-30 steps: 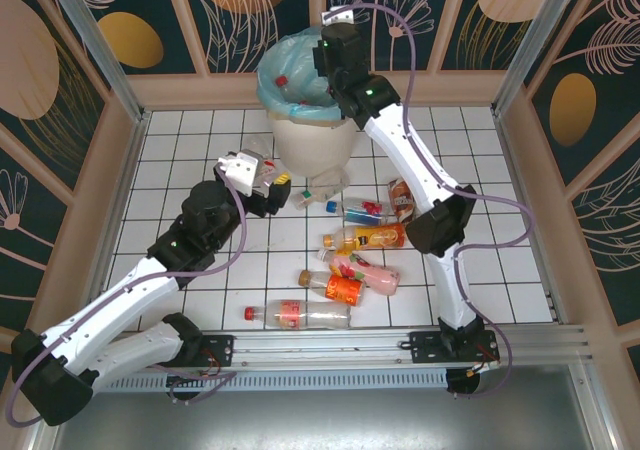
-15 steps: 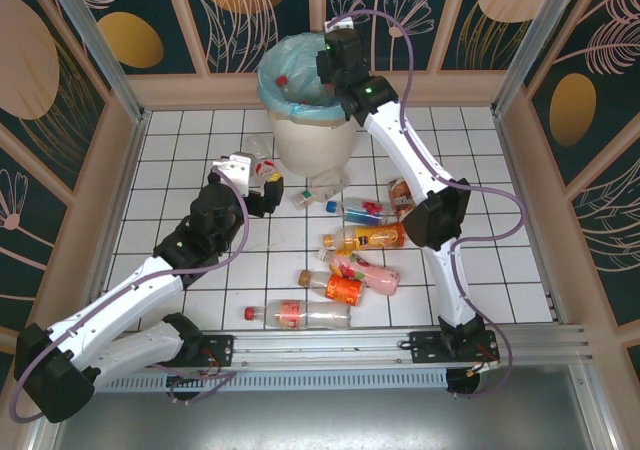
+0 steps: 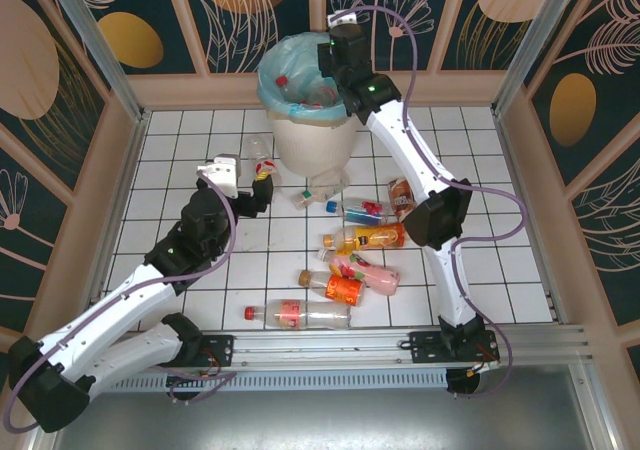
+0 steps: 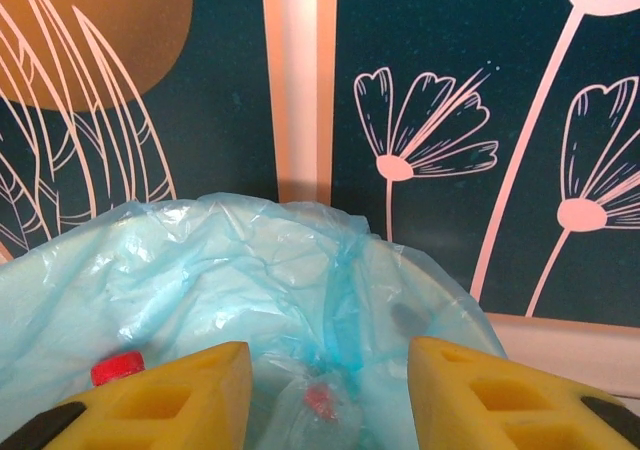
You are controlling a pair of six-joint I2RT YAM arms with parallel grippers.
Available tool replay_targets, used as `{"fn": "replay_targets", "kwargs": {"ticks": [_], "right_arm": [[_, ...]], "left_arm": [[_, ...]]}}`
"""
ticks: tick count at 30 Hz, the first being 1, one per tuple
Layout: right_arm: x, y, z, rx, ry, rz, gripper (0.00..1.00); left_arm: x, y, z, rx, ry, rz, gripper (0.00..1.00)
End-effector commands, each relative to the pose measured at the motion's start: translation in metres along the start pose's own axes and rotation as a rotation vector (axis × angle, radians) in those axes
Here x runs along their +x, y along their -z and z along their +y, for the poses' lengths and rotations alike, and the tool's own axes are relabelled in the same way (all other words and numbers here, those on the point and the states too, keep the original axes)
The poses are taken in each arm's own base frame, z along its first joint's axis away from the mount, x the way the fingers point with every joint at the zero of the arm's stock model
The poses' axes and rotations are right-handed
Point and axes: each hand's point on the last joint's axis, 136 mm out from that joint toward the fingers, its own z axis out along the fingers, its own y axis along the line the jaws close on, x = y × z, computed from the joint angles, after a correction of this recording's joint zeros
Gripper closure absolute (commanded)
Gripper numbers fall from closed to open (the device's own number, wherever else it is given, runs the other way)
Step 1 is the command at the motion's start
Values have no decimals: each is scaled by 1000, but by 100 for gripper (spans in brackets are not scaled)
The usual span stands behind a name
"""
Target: Put the plastic bottles in the bin
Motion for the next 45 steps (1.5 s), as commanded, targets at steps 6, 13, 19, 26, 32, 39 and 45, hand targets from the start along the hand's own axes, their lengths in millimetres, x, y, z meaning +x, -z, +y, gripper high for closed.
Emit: {"fn": "replay_targets", "kwargs": {"ticks": [6, 13, 19, 26, 32, 39, 45], "right_arm": [[-26, 10, 9, -85, -58, -60, 55], [-68, 57, 28, -125, -54, -139, 55], [-55, 98, 69, -190, 41, -79, 53], [7, 133, 119, -376, 105, 129, 51], [75, 163, 149, -573, 116, 342, 50], [156, 209, 180, -674, 271, 516, 51], [227, 266, 202, -773, 478, 628, 51]], "left_arm": [[-2, 12, 13, -49, 80, 23, 12], [2, 30, 20, -74, 218, 131, 12], [29, 40, 17, -80, 339, 283, 10], [84, 51, 10, -37, 450, 447, 10], [138, 61, 21, -113, 470, 595, 12], [175, 75, 22, -114, 533, 687, 14], [202, 83, 26, -134, 550, 753, 15]]}}
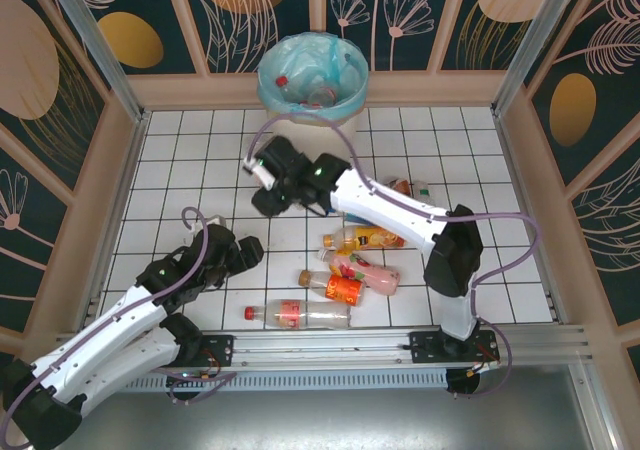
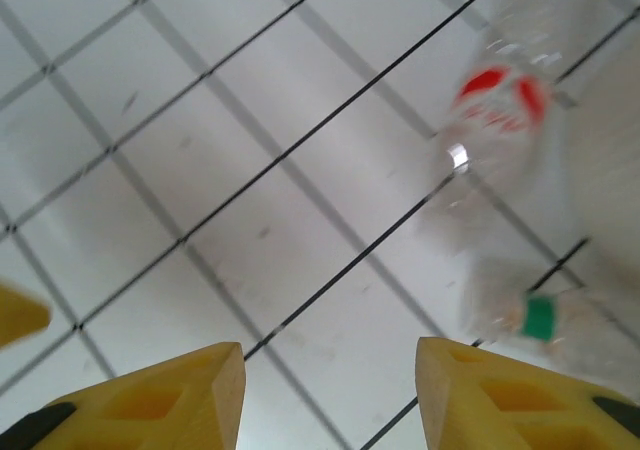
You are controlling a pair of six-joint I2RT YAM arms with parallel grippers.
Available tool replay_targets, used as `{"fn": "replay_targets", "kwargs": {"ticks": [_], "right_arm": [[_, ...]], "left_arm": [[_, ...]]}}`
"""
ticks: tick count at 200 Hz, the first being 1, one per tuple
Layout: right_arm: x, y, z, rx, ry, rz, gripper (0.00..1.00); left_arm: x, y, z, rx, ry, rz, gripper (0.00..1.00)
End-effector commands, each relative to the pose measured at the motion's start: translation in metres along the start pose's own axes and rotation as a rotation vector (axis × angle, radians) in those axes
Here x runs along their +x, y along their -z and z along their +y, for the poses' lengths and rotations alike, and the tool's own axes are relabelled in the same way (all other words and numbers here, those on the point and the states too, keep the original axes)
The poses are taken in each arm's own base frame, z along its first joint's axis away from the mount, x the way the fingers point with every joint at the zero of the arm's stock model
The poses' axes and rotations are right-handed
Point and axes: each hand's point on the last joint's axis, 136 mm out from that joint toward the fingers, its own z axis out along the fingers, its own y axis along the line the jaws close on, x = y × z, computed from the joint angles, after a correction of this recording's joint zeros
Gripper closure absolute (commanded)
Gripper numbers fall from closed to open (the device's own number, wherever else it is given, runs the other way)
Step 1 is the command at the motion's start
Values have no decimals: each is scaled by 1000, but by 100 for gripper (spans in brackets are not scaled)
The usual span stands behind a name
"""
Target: Put the plastic bottles in the bin
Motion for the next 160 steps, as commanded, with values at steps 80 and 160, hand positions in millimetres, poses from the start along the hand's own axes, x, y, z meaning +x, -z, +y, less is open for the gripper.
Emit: {"fn": "replay_targets", "kwargs": {"ticks": [80, 160], "right_arm": [[77, 44, 79, -203, 176, 52, 52], [115, 45, 154, -310, 462, 95, 51]], "left_arm": [[-6, 6, 44, -85, 218, -144, 18], [-35, -2, 60, -198, 205, -309, 21]]}}
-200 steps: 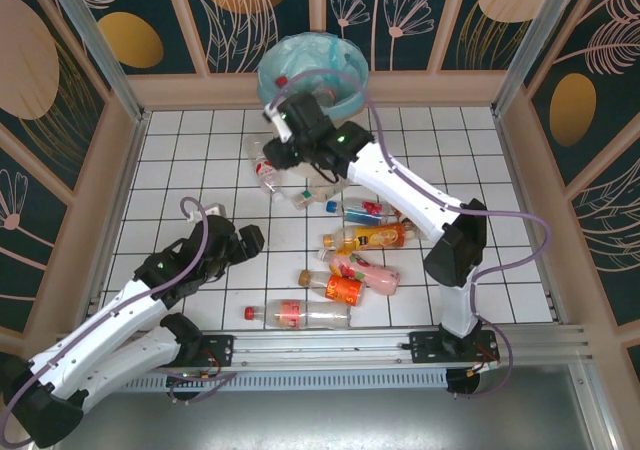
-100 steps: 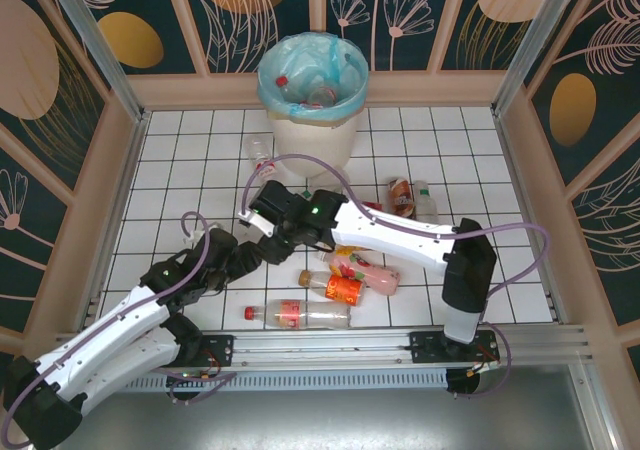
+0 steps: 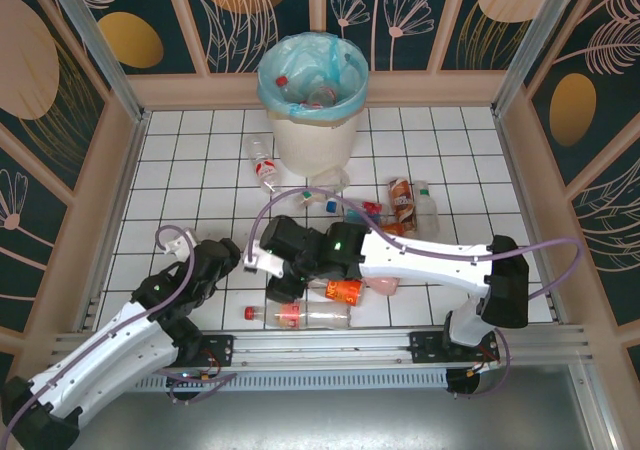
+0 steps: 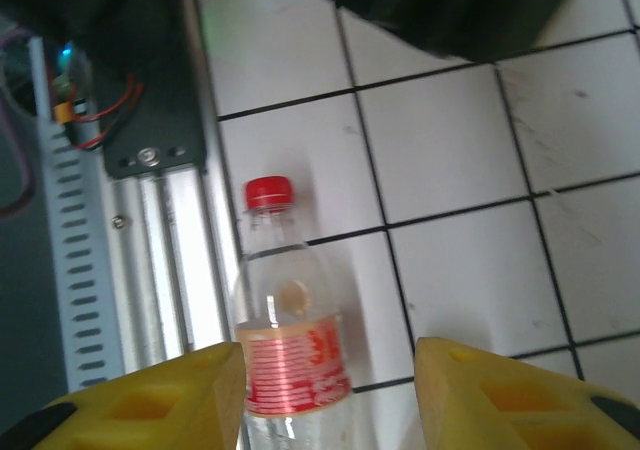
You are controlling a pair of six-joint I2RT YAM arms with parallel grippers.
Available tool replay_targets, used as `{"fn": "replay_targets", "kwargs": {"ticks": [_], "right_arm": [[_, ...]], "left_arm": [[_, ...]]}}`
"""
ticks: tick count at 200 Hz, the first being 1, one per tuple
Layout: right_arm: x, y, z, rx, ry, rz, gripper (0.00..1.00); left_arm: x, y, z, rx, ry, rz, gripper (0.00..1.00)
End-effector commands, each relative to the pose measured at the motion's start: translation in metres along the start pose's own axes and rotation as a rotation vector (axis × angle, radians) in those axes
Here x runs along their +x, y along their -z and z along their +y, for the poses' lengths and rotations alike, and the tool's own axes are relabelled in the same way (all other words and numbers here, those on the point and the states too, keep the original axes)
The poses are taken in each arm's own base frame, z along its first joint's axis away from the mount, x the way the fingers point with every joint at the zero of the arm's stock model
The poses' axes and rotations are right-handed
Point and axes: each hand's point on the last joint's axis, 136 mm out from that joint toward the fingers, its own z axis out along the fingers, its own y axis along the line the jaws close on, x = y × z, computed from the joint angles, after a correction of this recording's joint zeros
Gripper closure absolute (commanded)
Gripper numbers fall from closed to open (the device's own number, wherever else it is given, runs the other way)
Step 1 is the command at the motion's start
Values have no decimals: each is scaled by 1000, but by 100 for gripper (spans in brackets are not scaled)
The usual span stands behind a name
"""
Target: Put the plastic bottles in the bin
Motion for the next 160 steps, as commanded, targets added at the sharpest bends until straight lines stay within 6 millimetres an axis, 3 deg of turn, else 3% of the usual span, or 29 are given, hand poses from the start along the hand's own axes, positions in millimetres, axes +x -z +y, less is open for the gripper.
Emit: {"fn": "replay_targets", "kwargs": {"ticks": [1, 77, 128, 160], "right_arm": [[-3, -17, 13, -23, 66, 24, 51], [-11, -68, 33, -78, 90, 47, 50], [0, -107, 44, -91, 108, 111, 48], [12, -126, 39, -57, 156, 190, 47]], "left_arm": [[-13, -6, -5, -23, -20, -57, 21], [-52, -56, -14, -14, -24, 11, 15], [-80, -84, -12, -69, -65, 38, 13], [-95, -92, -15, -64, -77, 41, 13]]}}
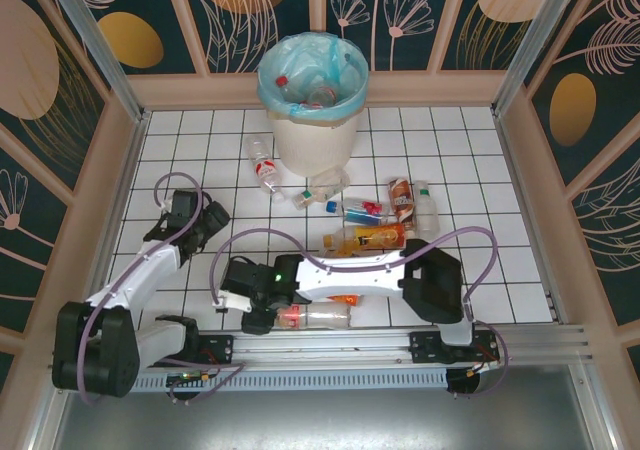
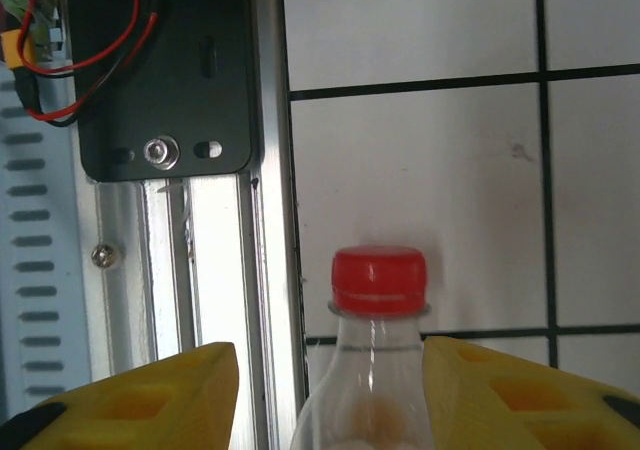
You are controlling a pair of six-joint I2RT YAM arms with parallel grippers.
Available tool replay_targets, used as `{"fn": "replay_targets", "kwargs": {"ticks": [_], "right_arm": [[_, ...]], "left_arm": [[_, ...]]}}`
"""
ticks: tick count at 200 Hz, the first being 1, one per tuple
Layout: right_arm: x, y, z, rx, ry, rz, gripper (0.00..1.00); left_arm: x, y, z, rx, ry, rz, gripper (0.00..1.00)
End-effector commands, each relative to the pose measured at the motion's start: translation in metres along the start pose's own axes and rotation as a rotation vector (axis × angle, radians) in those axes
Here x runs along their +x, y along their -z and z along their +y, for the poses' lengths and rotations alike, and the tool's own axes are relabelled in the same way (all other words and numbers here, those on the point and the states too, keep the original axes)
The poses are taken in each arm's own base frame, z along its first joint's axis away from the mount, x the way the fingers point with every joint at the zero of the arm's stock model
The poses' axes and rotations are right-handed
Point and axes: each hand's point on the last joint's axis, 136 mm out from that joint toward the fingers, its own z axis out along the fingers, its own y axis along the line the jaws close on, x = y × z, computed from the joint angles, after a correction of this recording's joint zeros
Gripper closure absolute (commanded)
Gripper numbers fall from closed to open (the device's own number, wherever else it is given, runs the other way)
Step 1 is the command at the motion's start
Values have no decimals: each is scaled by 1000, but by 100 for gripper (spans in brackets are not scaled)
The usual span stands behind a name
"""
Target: Put the plastic bottles in the bin
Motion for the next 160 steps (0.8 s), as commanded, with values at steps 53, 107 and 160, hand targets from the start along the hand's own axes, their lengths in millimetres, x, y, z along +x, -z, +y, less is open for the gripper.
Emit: {"fn": "replay_targets", "kwargs": {"ticks": [53, 107, 160], "right_arm": [[2, -25, -14, 73, 87, 103, 46], [11, -41, -15, 66, 80, 147, 47], [9, -42, -21, 70, 62, 150, 59]], "left_arm": [[-24, 3, -24, 75, -85, -13, 13], [-22, 9, -28, 108, -105, -7, 13], [-26, 15, -34, 131, -111, -15, 14]]}}
